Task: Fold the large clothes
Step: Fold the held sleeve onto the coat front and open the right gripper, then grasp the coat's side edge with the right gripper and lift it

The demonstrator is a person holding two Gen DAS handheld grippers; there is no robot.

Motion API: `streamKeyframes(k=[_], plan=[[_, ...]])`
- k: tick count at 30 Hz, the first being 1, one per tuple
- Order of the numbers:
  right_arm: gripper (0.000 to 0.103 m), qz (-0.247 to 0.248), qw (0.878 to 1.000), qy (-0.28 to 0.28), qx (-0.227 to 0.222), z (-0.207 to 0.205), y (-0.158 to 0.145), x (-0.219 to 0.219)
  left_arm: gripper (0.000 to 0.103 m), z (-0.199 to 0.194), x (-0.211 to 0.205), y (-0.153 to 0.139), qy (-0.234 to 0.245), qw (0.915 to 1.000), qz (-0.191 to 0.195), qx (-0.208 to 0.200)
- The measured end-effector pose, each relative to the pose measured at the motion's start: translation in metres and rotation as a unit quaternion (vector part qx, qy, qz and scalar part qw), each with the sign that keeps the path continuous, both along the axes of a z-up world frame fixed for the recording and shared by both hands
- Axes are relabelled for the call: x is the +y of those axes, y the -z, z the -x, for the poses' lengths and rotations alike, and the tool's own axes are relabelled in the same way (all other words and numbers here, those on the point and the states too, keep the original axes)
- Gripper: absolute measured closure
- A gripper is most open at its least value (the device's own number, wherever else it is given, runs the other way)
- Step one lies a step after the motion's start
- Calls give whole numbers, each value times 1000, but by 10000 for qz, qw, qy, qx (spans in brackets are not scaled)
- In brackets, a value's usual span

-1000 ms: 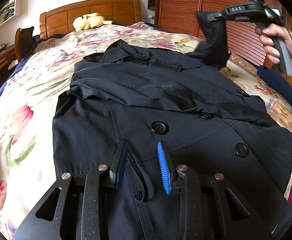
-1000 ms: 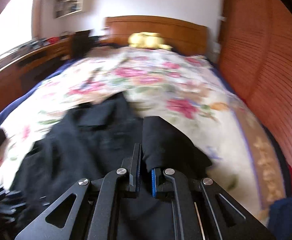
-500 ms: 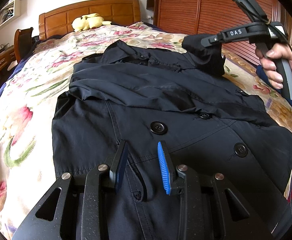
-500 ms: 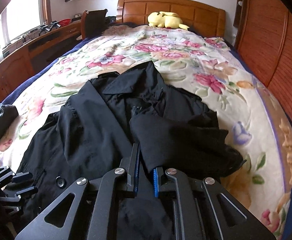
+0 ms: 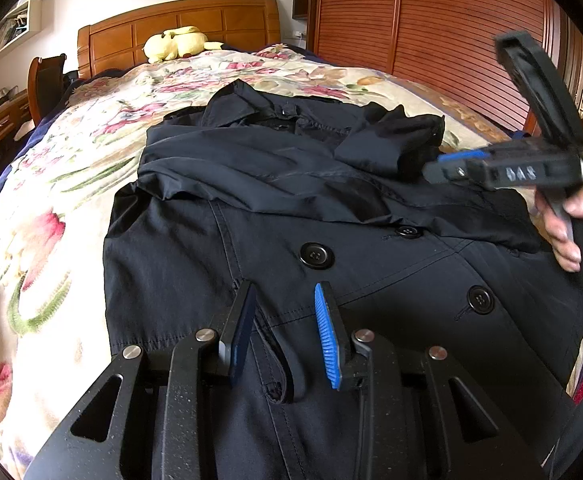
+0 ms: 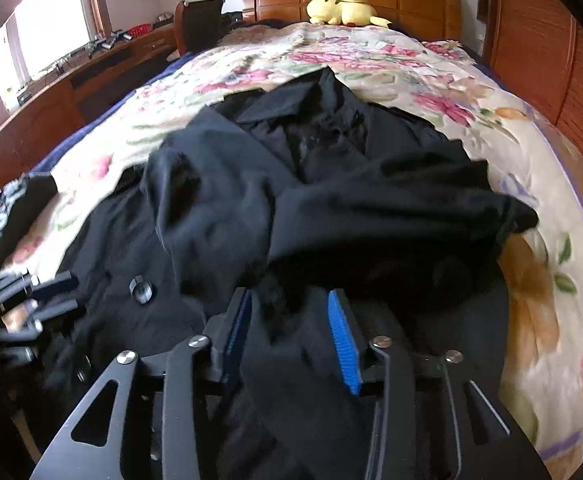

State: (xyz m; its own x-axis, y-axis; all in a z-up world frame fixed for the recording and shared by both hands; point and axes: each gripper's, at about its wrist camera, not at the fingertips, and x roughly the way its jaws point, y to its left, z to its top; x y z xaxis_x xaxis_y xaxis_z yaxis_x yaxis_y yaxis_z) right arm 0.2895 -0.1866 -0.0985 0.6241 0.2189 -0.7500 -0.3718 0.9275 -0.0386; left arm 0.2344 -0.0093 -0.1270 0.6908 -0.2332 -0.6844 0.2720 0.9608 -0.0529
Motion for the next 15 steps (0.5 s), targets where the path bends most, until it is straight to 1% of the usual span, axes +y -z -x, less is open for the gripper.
streamKeyframes(k=[4,7,8,12,15], plan=[[56,121,9997,-29,-231,12,-14,-9,71,0,0,1,1,10000,-12,15],[53,357,9972,40,-657,24,-32,-15,71,0,-1,1,1,10000,-15,16],[49,358,9967,62,-724,25,-37,-18,71,0,-1,1,0,10000,-15,17],[38,444,9950,313,-836,10,-48,-35,71,0,0,1,-4,10000,-13,20],[34,481,9940,612,-765,-15,-45,-48,71,0,0,2,-10,10000,-7,24]])
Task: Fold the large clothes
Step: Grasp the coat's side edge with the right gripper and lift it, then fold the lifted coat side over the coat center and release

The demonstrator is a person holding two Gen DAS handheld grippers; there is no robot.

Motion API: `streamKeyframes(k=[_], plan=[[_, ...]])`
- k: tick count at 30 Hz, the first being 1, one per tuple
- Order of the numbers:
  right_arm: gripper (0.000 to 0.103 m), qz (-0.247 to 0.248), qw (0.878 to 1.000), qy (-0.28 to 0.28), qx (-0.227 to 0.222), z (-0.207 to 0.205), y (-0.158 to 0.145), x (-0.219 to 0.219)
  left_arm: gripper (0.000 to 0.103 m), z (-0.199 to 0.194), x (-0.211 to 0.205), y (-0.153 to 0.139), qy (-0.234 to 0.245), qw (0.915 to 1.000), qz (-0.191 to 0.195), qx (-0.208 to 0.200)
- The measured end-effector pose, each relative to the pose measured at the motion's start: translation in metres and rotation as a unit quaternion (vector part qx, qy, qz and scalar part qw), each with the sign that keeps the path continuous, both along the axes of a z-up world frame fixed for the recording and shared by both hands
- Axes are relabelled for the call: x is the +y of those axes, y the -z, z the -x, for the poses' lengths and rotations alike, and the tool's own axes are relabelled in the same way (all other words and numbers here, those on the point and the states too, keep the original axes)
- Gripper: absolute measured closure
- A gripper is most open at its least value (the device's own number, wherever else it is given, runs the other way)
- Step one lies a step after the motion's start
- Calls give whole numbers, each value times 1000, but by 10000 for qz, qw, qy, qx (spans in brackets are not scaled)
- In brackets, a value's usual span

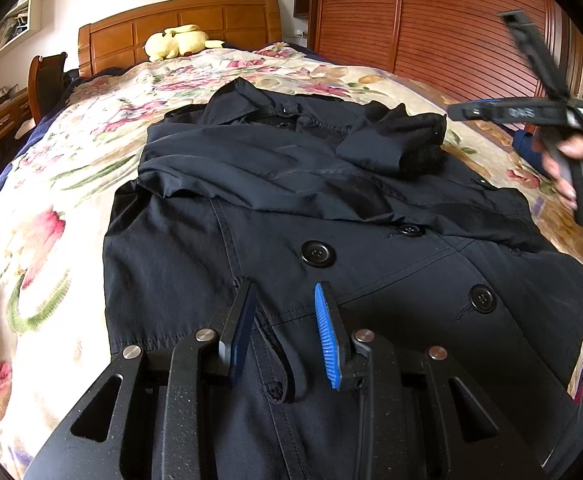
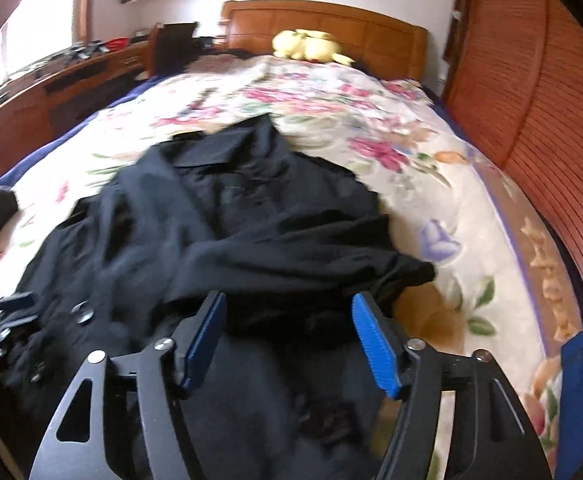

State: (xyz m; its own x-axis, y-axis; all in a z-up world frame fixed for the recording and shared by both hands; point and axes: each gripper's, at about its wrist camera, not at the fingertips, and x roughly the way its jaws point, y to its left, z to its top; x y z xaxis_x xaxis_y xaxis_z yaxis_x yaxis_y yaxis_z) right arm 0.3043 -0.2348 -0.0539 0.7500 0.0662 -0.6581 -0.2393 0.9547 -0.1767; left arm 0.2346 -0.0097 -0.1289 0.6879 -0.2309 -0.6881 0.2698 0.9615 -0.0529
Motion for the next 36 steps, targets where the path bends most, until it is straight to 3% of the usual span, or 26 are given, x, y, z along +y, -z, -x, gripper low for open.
streamKeyframes(k=[6,13,15,16,18,19,20,22,28,36], plan=[[31,-175,9973,685,206,-48,11,-21,71,0,0,0,0,10000,3,5],[31,-699,9856,1222,935,-89,44,-32,71,-1,0,0,19,10000,0,-4],[31,-488,9864,1171,1046,-92,52,-26,71,-1,0,0,24,10000,12,-9],[32,-216,9897,1066,926,-90,53,-18,71,-2,0,0,21,10000,14,-3],[60,67,9929,857,819,-85,52,-3,71,-2,1,0,20,10000,25,6],[65,195,9934,830,773,-83,50,1,71,-2,1,-1,23,10000,33,4],[76,326,9940,798,678,-79,46,7,71,-1,1,-2,29,10000,41,-2],[83,518,9952,704,432,-70,37,16,71,-1,1,-3,40,10000,54,-27],[86,430,9979,362,-332,-20,-18,52,71,3,4,-9,31,9999,113,-111],[86,-92,9972,-448,-586,51,-65,110,71,14,21,-21,-109,9994,85,-322]])
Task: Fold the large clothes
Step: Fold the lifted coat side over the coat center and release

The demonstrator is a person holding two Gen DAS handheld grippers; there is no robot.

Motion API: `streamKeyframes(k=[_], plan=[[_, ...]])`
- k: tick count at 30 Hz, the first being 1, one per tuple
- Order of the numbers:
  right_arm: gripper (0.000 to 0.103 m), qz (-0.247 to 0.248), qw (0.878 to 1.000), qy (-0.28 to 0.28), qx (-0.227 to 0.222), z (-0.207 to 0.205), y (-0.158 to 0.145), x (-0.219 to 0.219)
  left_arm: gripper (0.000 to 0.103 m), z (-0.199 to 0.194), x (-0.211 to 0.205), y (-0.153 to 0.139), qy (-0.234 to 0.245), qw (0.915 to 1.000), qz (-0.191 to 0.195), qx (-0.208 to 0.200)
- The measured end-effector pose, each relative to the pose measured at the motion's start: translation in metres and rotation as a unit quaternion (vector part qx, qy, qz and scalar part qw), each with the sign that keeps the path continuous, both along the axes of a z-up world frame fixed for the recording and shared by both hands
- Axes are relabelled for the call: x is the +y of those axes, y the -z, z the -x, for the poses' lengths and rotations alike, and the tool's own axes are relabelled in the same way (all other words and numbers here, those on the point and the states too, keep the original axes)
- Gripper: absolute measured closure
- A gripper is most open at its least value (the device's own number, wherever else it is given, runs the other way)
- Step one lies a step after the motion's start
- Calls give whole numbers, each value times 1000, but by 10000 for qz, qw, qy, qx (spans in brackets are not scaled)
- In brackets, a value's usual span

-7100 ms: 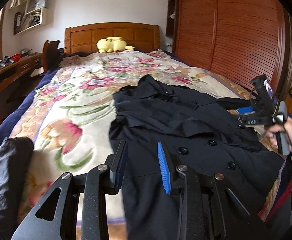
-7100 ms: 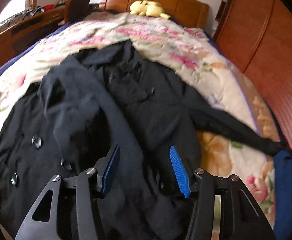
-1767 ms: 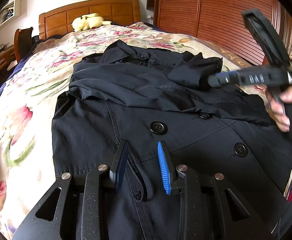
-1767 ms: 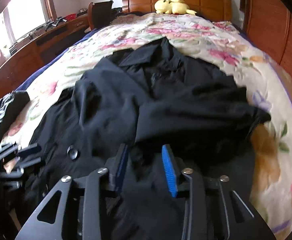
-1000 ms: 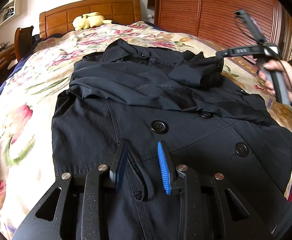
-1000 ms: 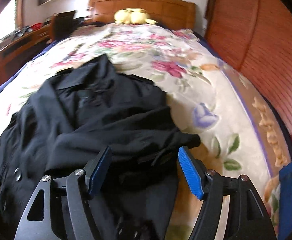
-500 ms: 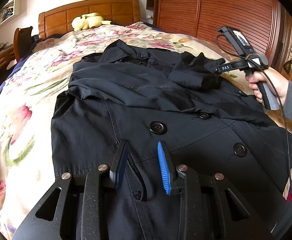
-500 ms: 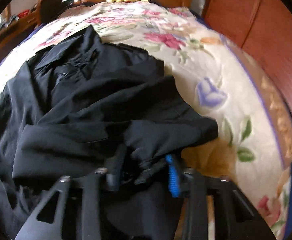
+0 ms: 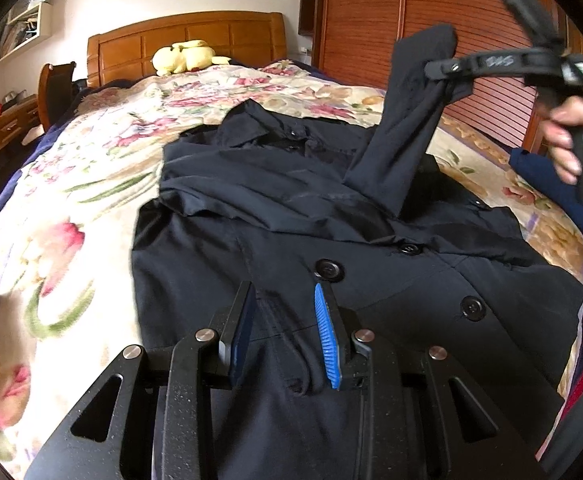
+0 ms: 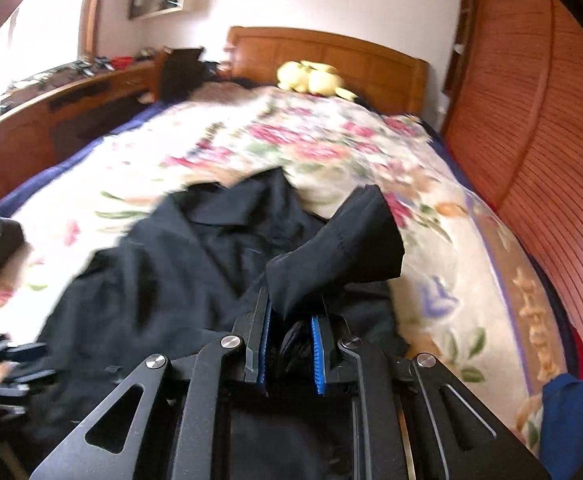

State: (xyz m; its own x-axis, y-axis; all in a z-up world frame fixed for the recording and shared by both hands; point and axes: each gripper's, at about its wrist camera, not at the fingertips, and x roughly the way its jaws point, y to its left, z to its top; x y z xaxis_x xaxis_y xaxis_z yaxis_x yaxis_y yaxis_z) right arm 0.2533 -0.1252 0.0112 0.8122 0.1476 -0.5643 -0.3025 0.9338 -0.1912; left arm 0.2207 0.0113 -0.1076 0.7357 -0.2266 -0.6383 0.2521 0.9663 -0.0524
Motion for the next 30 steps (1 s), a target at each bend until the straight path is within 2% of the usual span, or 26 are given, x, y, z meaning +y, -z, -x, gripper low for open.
streamKeyframes(k=[4,7,11,15,18,19,21,22,26,30], plan=[[86,-281,9986,-448,63,49,-10,22,71,9,14,-3,-40,10000,-31,-73],[86,-289,9970,-677,218,80,-3,38,71,19,24,-6,-67,9999,-13,-126],[73,-435,9937,-909,483,115,11,51,71,39,35,-13,-207,9994,-5,-259],[54,-650,9901,-1035,687,147,27,55,71,60,44,-18,-323,9987,94,-385],[51,-752,9884,-1043,808,164,34,43,71,66,47,-17,-388,9984,156,-384],[50,-817,9873,-1058,856,152,33,30,71,66,47,-17,-403,9983,172,-376],[48,-887,9861,-1060,922,156,35,18,71,63,45,-16,-472,9983,123,-313],[47,-865,9862,-1043,947,148,34,10,71,62,43,-16,-494,9983,91,-311],[45,-771,9877,-936,986,165,33,-7,71,62,35,-18,-521,9980,-66,-348],[40,-629,9890,-835,1046,175,32,-21,71,62,26,-19,-472,9985,122,-249]])
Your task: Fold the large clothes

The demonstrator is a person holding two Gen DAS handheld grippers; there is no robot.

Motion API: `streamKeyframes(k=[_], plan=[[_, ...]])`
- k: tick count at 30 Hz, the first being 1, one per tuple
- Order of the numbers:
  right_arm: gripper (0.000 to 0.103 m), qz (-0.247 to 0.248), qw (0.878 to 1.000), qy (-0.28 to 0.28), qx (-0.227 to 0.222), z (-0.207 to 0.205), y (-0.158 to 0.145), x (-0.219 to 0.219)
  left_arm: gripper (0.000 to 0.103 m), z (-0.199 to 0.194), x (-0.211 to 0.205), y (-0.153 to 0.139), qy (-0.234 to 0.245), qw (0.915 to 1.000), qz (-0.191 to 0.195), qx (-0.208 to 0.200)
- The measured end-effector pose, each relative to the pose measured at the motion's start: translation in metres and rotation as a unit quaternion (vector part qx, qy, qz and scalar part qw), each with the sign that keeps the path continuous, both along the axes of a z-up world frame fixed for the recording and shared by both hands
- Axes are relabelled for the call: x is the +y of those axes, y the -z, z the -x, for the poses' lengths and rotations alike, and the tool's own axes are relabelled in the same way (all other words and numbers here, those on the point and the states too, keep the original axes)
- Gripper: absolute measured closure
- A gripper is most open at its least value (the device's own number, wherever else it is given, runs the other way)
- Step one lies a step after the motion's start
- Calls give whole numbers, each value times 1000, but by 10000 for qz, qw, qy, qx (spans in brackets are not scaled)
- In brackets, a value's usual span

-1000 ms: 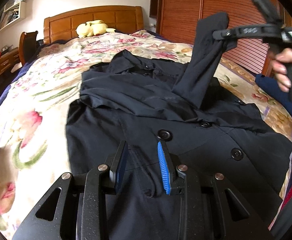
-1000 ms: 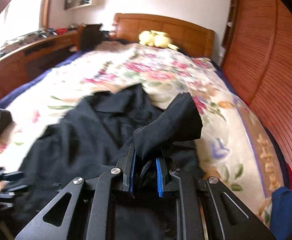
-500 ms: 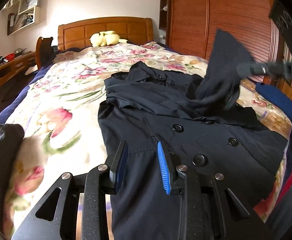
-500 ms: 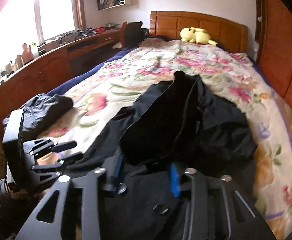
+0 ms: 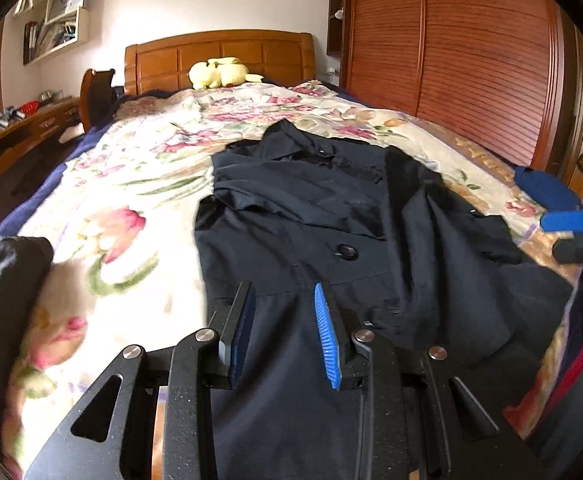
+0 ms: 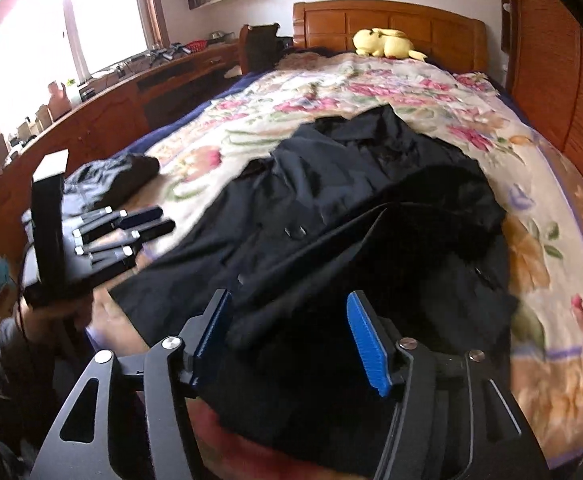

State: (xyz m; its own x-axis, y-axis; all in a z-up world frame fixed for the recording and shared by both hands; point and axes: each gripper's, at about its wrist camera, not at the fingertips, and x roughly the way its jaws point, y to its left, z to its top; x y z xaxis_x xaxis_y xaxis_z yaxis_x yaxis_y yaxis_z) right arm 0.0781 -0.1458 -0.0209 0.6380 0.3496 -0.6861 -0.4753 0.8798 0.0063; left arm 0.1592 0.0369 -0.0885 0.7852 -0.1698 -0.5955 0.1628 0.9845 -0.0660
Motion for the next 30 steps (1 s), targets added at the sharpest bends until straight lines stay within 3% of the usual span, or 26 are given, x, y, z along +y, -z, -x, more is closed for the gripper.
streamKeyframes(k=[5,11,20,25,28,29,30], plan=[[40,67,9998,179,-104,6,4,-23,71,-1,-25,3,279,9990,288,206],[40,134,9979,554,-293,-15,24,-53,71,0,-67,13,564,9971,124,492],[40,408,9954,824,-277,-66,72,-66,71,-4,-95,40,406,9940,-266,980],[40,-78,9964,835,118,-77,99,-70,71,-5,-102,49,228,9935,-341,1063],[40,-111,9963,847,-70,-69,100,-63,71,-6,-104,49,244,9931,-362,1090],[40,-120,9963,848,-100,-67,100,-60,73,-8,-103,48,273,9927,-306,1130],[40,-151,9962,855,-117,-65,100,-59,82,-9,-101,47,321,9924,-260,1162]])
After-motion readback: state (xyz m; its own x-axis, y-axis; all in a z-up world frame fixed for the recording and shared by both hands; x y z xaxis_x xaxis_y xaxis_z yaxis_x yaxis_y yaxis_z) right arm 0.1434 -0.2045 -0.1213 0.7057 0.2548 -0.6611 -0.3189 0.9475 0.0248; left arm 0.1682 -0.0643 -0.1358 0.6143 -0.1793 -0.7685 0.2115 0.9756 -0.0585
